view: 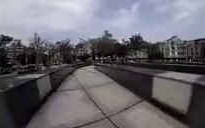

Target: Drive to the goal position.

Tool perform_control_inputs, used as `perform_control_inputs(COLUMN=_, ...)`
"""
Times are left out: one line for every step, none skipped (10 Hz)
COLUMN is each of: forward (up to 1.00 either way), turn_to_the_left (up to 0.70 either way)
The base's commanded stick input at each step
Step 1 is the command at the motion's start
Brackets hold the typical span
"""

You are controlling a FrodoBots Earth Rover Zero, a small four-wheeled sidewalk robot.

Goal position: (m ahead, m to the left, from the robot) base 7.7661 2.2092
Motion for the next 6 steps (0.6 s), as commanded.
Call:
perform_control_inputs(forward=0.85, turn_to_the_left=0.00)
perform_control_inputs(forward=0.85, turn_to_the_left=0.00)
perform_control_inputs(forward=0.85, turn_to_the_left=0.00)
perform_control_inputs(forward=0.85, turn_to_the_left=0.00)
perform_control_inputs(forward=0.85, turn_to_the_left=0.00)
perform_control_inputs(forward=0.85, turn_to_the_left=0.00)
